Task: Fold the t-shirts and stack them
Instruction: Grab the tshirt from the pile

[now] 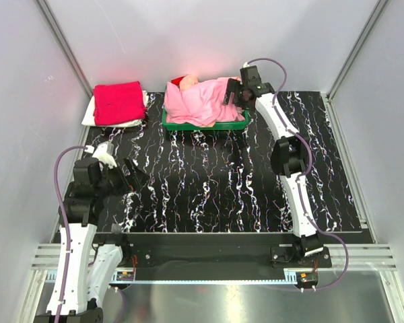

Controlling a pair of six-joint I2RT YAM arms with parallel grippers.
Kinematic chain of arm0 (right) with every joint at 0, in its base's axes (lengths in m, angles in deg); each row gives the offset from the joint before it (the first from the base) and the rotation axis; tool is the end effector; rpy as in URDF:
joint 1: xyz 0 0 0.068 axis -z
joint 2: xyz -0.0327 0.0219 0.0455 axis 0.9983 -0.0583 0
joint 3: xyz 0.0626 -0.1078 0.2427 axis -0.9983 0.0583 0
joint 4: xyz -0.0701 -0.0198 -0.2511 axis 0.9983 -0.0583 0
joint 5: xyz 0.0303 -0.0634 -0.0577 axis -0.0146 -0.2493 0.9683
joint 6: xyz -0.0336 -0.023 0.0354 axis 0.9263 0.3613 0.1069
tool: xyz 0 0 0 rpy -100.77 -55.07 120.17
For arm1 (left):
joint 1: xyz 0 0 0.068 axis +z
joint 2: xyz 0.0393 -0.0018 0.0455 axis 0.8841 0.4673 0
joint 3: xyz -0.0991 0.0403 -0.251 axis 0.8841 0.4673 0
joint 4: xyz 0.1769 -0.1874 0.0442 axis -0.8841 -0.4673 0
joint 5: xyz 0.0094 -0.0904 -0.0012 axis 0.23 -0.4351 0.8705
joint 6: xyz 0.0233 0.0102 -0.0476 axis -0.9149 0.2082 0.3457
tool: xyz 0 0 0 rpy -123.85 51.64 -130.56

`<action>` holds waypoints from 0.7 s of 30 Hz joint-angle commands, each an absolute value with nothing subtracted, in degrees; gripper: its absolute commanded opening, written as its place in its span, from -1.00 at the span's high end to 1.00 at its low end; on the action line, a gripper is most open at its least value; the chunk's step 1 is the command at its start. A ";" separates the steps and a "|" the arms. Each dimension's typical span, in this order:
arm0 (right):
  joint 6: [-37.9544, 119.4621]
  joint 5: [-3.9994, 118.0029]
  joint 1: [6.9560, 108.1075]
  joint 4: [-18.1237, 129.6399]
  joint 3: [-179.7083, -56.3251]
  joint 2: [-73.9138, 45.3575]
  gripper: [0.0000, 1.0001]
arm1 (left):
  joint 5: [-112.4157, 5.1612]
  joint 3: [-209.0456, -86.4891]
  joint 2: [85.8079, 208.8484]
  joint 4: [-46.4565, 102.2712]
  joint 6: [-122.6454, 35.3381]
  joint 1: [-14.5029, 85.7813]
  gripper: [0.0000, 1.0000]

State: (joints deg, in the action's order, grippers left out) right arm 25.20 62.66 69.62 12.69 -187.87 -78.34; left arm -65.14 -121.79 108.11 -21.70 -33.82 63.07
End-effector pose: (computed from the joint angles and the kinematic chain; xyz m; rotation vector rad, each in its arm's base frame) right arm 0.5360 0.1656 0.2506 0.0921 2.3563 0.3816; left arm 0.1232 -0.0101 0.3056 -0.2444 2.2285 -0.5790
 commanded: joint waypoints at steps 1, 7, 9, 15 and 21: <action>29.28 67.98 69.43 15.54 -195.31 -80.94 -0.92 | -66.81 -121.92 107.43 -19.20 -34.23 63.19 -0.97; 29.02 67.02 69.08 22.16 -191.27 -79.28 -0.32 | -66.46 -121.92 107.34 -19.20 -34.23 63.19 -0.97; 29.46 67.10 68.82 22.60 -190.48 -77.96 -0.25 | -66.46 -121.92 107.34 -19.28 -34.23 63.19 -0.97; 31.31 67.45 66.62 22.52 -188.90 -75.14 0.27 | -66.46 -121.92 106.90 -19.11 -34.14 63.28 -0.97; 31.92 70.00 65.13 21.37 -185.39 -71.81 -0.68 | -66.55 -121.83 106.81 -19.11 -34.14 63.28 -0.97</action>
